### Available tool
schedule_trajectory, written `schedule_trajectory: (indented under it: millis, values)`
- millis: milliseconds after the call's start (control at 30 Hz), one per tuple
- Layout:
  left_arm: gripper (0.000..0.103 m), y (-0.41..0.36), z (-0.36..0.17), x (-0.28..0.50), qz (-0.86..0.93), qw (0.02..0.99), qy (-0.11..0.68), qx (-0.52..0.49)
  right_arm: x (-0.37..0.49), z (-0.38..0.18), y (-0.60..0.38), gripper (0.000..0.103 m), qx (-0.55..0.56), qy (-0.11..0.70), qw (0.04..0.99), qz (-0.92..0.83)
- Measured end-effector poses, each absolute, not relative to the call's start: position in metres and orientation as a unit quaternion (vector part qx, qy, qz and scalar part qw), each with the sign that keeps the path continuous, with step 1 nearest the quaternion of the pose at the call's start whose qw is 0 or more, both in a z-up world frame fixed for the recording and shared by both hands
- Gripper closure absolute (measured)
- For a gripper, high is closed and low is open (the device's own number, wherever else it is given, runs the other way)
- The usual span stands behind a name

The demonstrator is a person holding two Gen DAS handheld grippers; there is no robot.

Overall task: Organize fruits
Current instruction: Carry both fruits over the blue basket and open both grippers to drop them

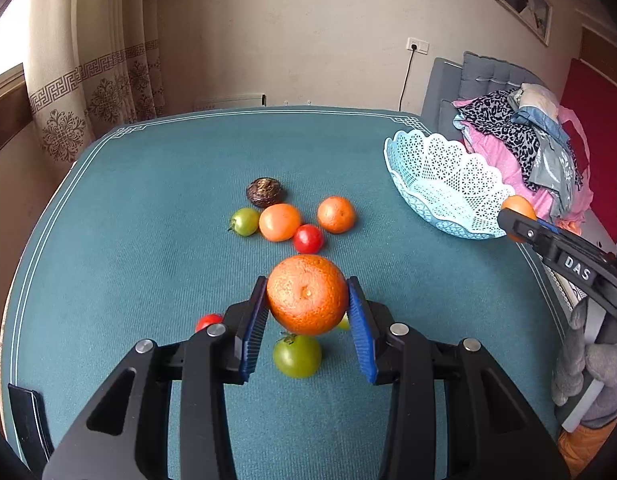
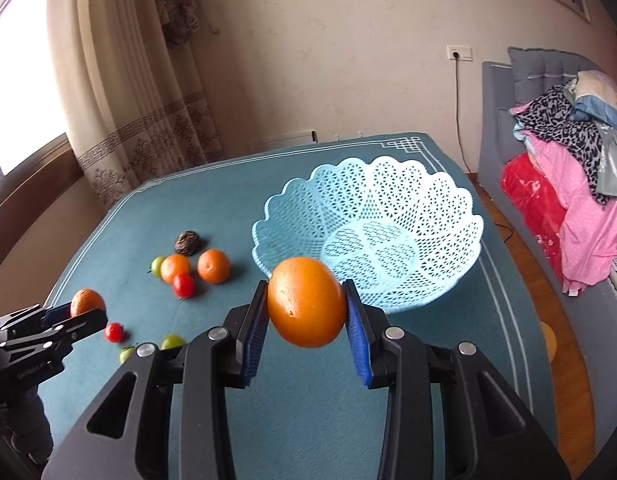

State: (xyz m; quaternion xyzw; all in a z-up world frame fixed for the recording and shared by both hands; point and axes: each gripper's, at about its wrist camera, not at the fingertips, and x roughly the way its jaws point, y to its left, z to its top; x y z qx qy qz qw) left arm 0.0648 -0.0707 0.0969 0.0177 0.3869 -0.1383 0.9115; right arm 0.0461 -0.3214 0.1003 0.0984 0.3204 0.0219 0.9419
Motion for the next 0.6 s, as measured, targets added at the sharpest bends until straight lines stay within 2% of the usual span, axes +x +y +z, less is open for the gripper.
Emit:
schedule_trajectory:
  millis: [300,600]
  values:
    - [0.063,-0.102,0.102,0.077,-0.156,0.91,0.383,0.035,0.083,0.085,-0.355,0.066,0.104,0.331,0.938,-0.021]
    - [0.063,-0.158,0.103,0.11,-0.202,0.902,0.378,0.048,0.083,0.08,-0.362,0.066,0.11,0.331,0.937,-0.028]
